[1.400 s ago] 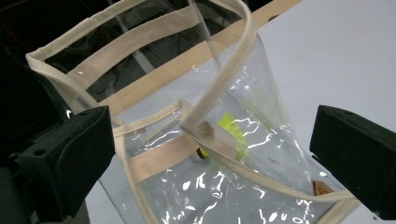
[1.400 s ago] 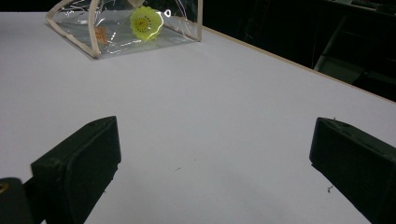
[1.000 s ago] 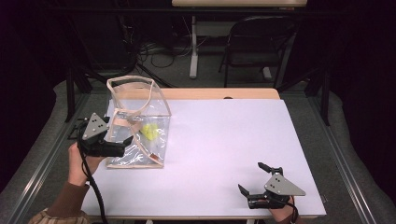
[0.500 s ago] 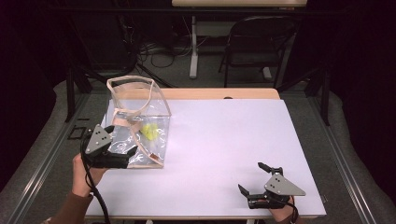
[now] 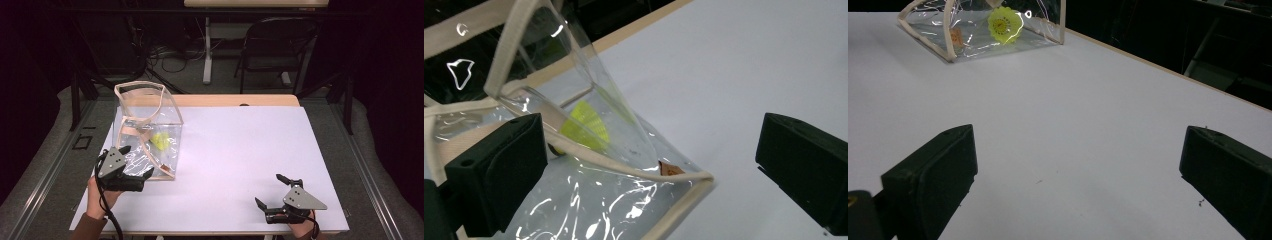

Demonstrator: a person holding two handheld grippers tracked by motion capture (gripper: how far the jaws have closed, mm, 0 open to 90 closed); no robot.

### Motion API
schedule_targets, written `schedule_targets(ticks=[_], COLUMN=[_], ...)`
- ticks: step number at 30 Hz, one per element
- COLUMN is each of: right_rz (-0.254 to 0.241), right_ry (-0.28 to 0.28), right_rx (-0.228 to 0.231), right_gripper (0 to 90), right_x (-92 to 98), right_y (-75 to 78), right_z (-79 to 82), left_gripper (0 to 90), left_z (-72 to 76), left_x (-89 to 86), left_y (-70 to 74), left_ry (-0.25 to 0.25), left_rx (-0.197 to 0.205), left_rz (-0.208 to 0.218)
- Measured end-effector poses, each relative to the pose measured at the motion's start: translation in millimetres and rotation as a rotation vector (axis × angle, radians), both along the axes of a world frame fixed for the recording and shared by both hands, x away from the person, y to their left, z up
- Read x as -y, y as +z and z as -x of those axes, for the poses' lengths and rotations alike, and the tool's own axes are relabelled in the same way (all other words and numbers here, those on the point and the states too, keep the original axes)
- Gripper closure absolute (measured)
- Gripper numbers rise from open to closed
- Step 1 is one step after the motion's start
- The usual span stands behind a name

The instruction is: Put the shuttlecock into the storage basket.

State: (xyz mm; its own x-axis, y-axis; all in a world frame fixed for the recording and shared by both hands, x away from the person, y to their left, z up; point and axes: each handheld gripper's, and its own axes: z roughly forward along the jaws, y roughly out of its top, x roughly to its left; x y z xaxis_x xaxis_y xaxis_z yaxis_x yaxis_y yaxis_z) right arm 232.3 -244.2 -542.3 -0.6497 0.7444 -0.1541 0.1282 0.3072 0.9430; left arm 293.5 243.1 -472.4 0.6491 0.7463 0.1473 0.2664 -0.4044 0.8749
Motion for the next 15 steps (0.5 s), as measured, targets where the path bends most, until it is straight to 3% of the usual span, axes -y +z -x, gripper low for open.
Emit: schedule_targets(ticks=[4,13,15], right_rz=[-0.001,0.0,-0.001], right_ry=[0.0,0.001,0.001], right_rx=[-0.001,-0.004,-0.005], right_gripper=[1.5,1.5,1.5], right_x=[-0.1,-0.3,-0.2], right_y=[-0.1,-0.4,-0.4], right_z=[0.0,-0.1,-0.1], left_gripper=[0.1,0.0,0.0], left_z=[1.3,7.8,8.5], left_x=[1.1,5.6,6.8], left_y=[-12.2,-38.2,-44.2], left_ry=[-0.012,-0.056,-0.067], left_rx=[-0.024,-0.012,-0.03], left_rz=[0.017,0.057,0.057])
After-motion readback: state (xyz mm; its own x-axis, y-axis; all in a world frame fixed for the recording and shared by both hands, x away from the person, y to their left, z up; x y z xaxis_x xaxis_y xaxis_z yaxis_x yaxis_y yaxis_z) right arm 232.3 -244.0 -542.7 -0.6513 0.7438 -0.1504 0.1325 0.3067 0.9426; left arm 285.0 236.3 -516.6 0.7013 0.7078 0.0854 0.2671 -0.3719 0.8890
